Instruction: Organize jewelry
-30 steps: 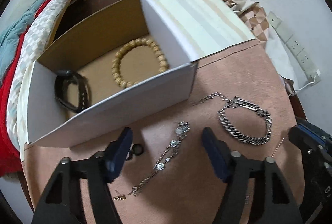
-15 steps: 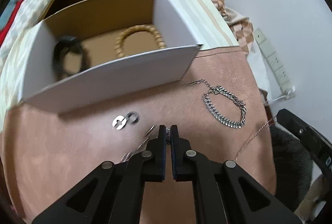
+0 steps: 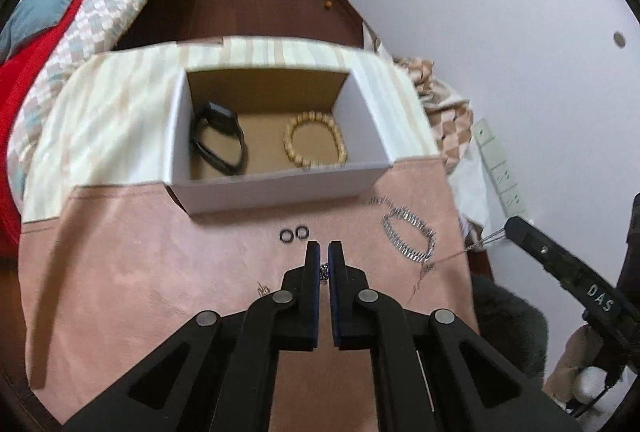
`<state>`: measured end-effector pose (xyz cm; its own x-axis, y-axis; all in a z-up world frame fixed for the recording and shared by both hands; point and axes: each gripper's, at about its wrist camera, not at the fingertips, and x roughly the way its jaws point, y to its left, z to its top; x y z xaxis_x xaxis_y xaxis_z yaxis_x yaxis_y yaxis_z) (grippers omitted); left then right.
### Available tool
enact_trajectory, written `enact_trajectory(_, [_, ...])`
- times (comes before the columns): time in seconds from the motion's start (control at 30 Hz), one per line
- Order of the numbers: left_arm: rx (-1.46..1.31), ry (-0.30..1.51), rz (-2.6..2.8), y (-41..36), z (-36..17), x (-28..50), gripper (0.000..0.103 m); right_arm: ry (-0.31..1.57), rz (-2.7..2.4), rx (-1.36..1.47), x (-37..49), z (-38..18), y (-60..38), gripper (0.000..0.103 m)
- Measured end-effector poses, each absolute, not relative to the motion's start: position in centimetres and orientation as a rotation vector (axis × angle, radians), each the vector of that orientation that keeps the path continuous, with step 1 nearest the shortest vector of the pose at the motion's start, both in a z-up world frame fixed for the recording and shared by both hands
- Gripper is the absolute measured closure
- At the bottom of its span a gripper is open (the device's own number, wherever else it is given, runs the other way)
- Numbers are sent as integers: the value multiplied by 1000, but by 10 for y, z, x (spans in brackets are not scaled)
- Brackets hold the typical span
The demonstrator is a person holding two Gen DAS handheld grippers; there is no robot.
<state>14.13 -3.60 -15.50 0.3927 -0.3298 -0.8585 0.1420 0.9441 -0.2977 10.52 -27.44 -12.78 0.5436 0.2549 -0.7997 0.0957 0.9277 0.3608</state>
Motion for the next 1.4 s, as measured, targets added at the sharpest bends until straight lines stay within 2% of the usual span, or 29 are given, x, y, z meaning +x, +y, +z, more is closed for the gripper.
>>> enact_trajectory(0.37, [-231, 970, -340, -9, -62, 172, 101, 888, 245, 311, 143, -42, -240, 93])
enact_trajectory(0.57, [-221, 959, -302, 6, -59, 207, 101, 857, 310, 202, 191, -8, -203, 93])
enact_trajectory(0.97, [-298, 1142, -274, 20, -137, 285, 101, 1045, 299, 113, 281, -81, -158, 93])
enact_trajectory(1.13, [-305, 1167, -283, 13, -146, 303, 101, 1112, 301, 130, 299, -111, -163, 93])
enact_trajectory(1.4, [-214, 1189, -162, 12, -146, 311, 93, 1253, 345, 145, 313, -146, -159, 92])
